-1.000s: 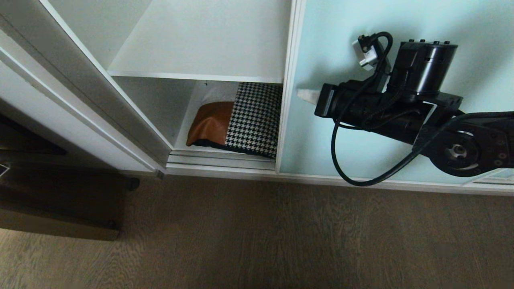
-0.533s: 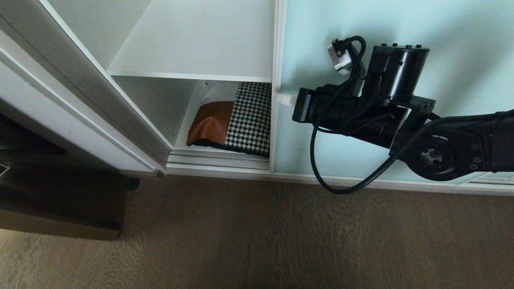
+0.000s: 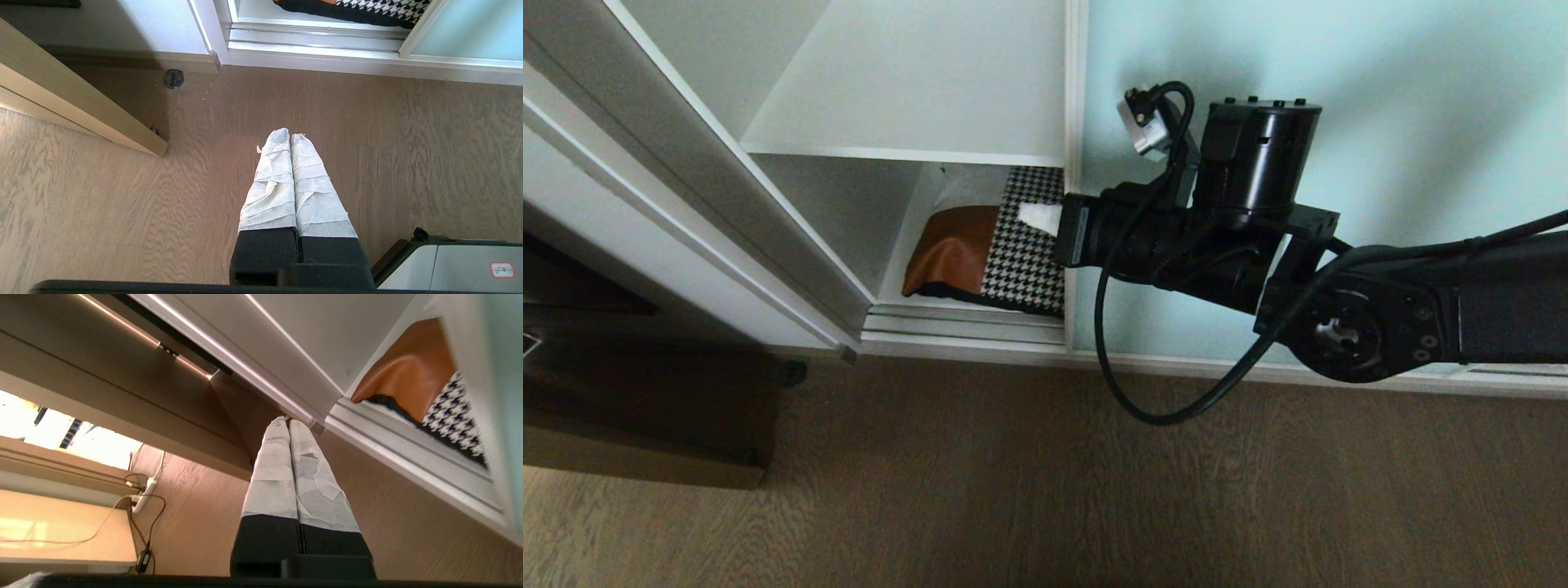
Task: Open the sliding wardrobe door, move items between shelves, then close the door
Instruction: Close the door
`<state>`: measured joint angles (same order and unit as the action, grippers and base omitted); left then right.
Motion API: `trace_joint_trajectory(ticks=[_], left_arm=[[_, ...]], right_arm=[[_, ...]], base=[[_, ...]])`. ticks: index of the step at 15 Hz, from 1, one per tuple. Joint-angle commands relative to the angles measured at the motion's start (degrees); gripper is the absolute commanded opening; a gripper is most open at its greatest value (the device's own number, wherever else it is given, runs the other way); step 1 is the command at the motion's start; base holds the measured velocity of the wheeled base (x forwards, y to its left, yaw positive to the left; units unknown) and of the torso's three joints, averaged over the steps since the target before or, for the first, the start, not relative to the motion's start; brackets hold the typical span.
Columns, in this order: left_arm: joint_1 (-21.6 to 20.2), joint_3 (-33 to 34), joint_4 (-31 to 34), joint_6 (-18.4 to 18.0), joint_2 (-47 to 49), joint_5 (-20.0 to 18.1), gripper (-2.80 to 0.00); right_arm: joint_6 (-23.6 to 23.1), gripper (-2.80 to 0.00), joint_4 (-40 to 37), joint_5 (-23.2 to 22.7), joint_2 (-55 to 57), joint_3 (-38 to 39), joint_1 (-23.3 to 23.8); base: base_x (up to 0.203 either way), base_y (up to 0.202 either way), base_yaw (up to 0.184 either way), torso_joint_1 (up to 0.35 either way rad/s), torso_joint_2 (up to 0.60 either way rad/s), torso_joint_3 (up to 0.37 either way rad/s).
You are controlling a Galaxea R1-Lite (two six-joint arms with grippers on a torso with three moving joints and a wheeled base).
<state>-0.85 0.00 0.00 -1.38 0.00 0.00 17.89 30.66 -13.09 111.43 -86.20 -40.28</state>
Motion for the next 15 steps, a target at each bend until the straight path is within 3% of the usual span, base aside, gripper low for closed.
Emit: trace_joint_trajectory(ticks=[1,7,15], left_arm=[[0.0,0.1,0.0,0.0,0.1,0.0,-2.80],[0.0,0.1,0.0,0.0,0.1,0.0,-2.80],[0.0,0.0,0.0,0.0,0.1,0.0,-2.80]], right_arm=[[0.0,-2.80,0.8,-0.5,-4.0,5.1,-0.5],[-0.4,-2.80,0.7,0.4,-22.4,19.1,-2.4],[-9.7,-2.80,-7.5,25.3,-47.6,35.2,-0.1]], base=[[0.000,0.000,0.000,0.000,0.00,0.000],[0.000,0.000,0.000,0.000,0.00,0.000],[0.000,0.000,0.000,0.000,0.00,0.000]])
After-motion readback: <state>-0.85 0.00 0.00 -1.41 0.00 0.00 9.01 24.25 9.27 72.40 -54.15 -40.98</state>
